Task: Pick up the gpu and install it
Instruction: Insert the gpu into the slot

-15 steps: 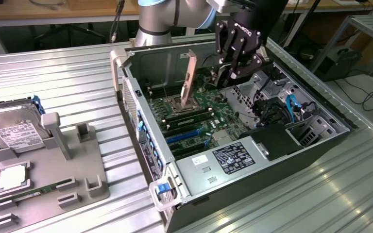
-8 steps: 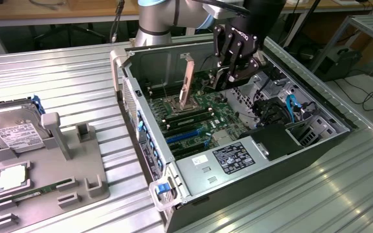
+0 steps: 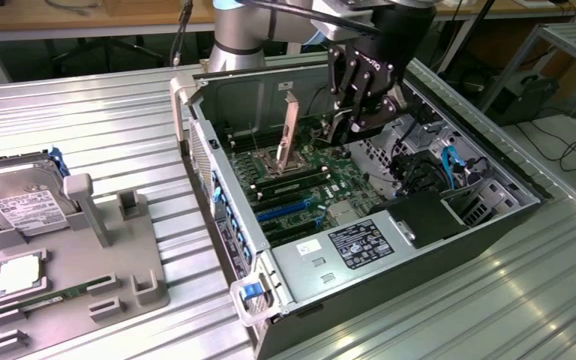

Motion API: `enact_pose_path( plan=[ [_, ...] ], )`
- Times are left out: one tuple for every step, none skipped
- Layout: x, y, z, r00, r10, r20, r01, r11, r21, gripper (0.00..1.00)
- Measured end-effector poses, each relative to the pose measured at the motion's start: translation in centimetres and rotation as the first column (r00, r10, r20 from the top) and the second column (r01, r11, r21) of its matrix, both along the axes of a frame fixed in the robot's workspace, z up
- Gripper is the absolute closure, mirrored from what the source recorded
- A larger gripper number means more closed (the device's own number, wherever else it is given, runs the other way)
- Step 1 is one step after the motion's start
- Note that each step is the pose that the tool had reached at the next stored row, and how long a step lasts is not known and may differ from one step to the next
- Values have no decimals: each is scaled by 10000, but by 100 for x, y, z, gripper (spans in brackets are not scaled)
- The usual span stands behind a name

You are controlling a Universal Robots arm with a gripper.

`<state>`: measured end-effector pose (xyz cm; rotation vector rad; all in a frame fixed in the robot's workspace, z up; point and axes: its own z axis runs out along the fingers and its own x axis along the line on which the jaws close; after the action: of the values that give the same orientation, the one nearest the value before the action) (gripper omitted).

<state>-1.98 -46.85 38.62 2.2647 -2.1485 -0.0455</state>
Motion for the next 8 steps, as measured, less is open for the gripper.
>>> enact_pose_path(
  plan=[
    [0,0,-14,10000,0,6,0,10000,0,72],
    [0,0,-34,10000,0,13,0,10000,0,72],
    [0,0,-48,10000,0,21,0,10000,1,72],
    [-1,0,-62,10000,-1,43,1,10000,0,72],
    [-1,0,-70,10000,-2,74,2,10000,-1,72],
    [0,0,-80,9999,0,101,0,10000,0,72],
    [0,0,-87,9999,0,114,0,10000,0,72],
    [1,0,-92,9999,1,115,-1,10000,-1,72]
  ],
)
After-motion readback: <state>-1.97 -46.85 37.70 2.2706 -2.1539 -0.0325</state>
